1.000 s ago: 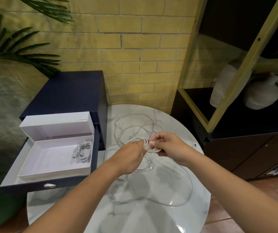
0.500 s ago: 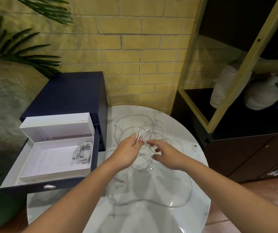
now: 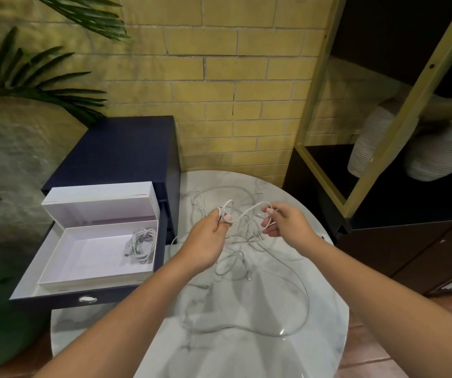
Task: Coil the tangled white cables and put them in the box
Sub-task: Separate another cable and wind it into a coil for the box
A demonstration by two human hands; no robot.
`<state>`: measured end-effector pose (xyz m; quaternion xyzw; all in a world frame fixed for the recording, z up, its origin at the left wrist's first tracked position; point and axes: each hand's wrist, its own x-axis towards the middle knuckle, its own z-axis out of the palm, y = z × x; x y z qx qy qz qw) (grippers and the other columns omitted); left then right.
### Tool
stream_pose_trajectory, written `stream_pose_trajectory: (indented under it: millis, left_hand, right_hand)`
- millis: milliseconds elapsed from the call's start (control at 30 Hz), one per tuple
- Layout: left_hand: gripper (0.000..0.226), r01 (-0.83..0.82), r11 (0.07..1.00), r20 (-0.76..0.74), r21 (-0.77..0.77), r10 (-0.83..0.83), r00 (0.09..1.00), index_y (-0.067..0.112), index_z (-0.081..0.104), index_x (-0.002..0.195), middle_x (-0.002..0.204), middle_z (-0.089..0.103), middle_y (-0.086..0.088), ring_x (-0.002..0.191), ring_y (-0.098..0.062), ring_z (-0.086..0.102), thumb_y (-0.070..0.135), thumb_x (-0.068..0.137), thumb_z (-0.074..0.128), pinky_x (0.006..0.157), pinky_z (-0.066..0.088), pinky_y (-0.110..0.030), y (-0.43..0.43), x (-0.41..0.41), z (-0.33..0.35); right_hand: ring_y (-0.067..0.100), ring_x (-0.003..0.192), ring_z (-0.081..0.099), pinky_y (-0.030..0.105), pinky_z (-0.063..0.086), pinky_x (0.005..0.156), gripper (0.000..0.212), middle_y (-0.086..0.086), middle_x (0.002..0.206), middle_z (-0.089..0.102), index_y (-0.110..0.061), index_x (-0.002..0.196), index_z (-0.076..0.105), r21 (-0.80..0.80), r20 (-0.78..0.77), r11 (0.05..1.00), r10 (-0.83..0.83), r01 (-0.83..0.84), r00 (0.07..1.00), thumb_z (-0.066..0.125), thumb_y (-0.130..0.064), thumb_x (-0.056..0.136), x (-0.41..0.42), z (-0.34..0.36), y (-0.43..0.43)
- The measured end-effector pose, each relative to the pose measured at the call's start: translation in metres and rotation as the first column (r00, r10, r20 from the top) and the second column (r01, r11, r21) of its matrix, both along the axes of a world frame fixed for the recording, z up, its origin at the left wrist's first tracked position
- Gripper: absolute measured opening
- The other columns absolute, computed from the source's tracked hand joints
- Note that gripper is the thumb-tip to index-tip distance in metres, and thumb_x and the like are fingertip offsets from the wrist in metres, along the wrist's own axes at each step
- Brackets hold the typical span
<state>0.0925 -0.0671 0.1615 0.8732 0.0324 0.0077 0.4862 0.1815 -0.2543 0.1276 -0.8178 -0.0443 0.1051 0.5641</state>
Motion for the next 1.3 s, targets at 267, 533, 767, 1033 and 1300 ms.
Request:
stream_pose_trajectory:
  millis: [267, 533, 767, 1033, 1300]
  left_hand:
    - [0.034, -0.076, 0.996, -0.029, 0.047, 0.078, 0.997, 0.014, 0.057, 0.105, 0.069, 0.051, 0.001, 0.06, -0.014, 0.047, 0.037, 0.103, 0.032, 0.059, 0.039, -0.029, 0.008, 0.0, -0.004]
    - [0.036, -0.098, 0.995, 0.01, 0.024, 0.098, 0.995, 0.001, 0.055, 0.105, 0.065, 0.047, 0.0, 0.057, -0.014, 0.041, 0.031, 0.103, 0.035, 0.057, 0.033, -0.029, 0.008, 0.001, 0.001]
    - [0.036, -0.102, 0.995, 0.047, 0.017, 0.101, 0.994, 0.001, 0.053, 0.105, 0.062, 0.042, 0.001, 0.053, -0.012, 0.036, 0.032, 0.103, 0.034, 0.045, 0.028, -0.02, 0.006, -0.002, 0.003]
    - [0.038, -0.14, 0.99, 0.074, -0.019, 0.141, 0.987, -0.002, 0.053, 0.108, 0.075, 0.05, -0.006, 0.06, -0.016, 0.043, 0.03, 0.103, 0.035, 0.046, 0.031, -0.017, 0.006, -0.003, 0.005]
    - [0.037, -0.138, 0.99, 0.063, 0.006, 0.137, 0.989, 0.002, 0.053, 0.099, 0.089, 0.059, -0.011, 0.069, -0.016, 0.048, 0.033, 0.103, 0.033, 0.051, 0.035, -0.013, 0.01, -0.006, 0.003]
  right_hand:
    - [0.011, 0.055, 0.045, 0.023, 0.039, 0.05, 0.027, 0.002, 0.067, 0.051, -0.013, 0.112, 0.062, 0.136, 0.008, 0.991, -0.013, 0.012, 1.0, 0.036, -0.017, 0.104, 0.004, 0.029, 0.011]
    - [0.015, 0.085, 0.063, 0.036, 0.054, 0.082, 0.021, 0.002, 0.087, 0.062, -0.013, 0.103, 0.063, 0.19, 0.139, 0.982, -0.029, 0.002, 0.99, 0.041, -0.012, 0.102, 0.002, 0.041, 0.015]
    - [0.005, 0.095, 0.06, 0.016, 0.047, 0.088, 0.019, -0.003, 0.097, 0.064, -0.013, 0.103, 0.072, 0.013, 0.598, 0.998, -0.058, 0.062, 0.799, 0.056, -0.007, 0.095, 0.01, 0.048, 0.007]
    - [0.006, 0.092, 0.059, 0.013, 0.048, 0.084, 0.019, 0.002, 0.097, 0.062, -0.009, 0.101, 0.072, 0.014, 0.646, 0.998, -0.054, 0.059, 0.762, 0.059, -0.001, 0.091, 0.003, 0.052, 0.011]
    - [0.011, 0.089, 0.056, 0.015, 0.045, 0.079, 0.018, 0.001, 0.095, 0.061, -0.01, 0.106, 0.071, -0.235, 0.554, 0.971, 0.104, 0.035, 0.826, 0.059, -0.011, 0.093, 0.005, 0.048, 0.005]
